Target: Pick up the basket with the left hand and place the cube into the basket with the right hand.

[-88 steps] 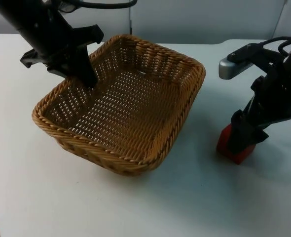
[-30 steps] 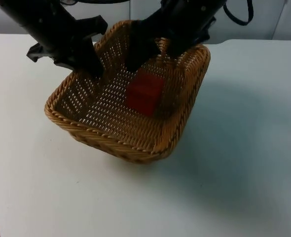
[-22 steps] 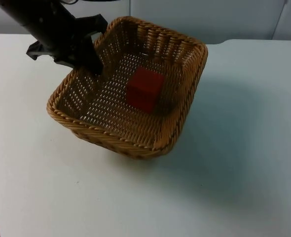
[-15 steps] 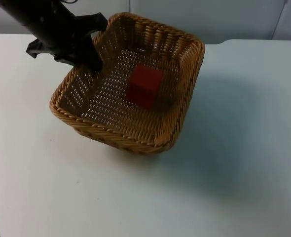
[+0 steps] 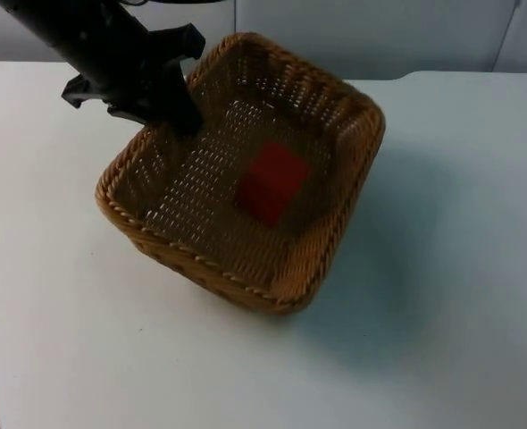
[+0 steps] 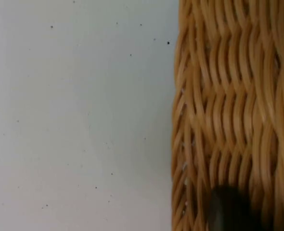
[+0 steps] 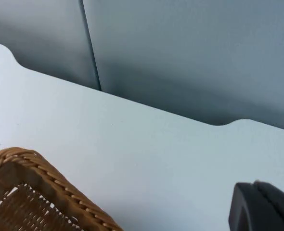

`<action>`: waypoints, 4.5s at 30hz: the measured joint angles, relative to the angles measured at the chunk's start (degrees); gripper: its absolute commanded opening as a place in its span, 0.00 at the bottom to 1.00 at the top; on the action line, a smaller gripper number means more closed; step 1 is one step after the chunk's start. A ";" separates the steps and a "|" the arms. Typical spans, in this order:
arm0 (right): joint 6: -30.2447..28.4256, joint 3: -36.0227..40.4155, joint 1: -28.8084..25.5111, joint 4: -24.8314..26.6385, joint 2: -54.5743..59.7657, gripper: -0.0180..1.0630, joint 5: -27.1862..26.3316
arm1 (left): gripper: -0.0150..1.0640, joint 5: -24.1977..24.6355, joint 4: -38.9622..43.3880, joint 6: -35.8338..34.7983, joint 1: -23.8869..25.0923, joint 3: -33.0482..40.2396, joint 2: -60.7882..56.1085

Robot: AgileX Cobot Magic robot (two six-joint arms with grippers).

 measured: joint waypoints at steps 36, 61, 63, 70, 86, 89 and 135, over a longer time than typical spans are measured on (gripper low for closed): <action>-1.68 0.00 0.00 1.82 0.00 0.02 -1.05 | 0.76 2.63 -5.70 13.05 -1.34 -5.37 10.03; 12.74 3.65 0.00 -29.62 -36.76 0.02 0.35 | 0.01 15.60 23.45 -9.45 8.94 -49.79 -11.68; 12.74 6.90 0.00 -30.19 -39.97 0.02 0.61 | 0.01 15.60 23.69 -9.30 9.22 -48.38 -14.69; 18.24 42.33 0.00 -31.58 -61.63 0.02 -7.92 | 0.01 15.41 25.40 -5.14 9.35 -23.15 -34.36; 14.36 92.04 0.12 -8.61 -112.47 0.02 -14.46 | 0.01 -9.87 20.94 -2.98 9.35 50.50 -102.59; 9.08 92.54 0.12 -3.06 -116.05 0.02 -9.72 | 0.01 -7.85 20.70 -3.25 9.35 55.03 -117.65; 0.39 102.14 -4.95 4.86 -120.63 0.02 1.01 | 0.01 9.56 32.04 -16.85 9.15 63.57 -125.60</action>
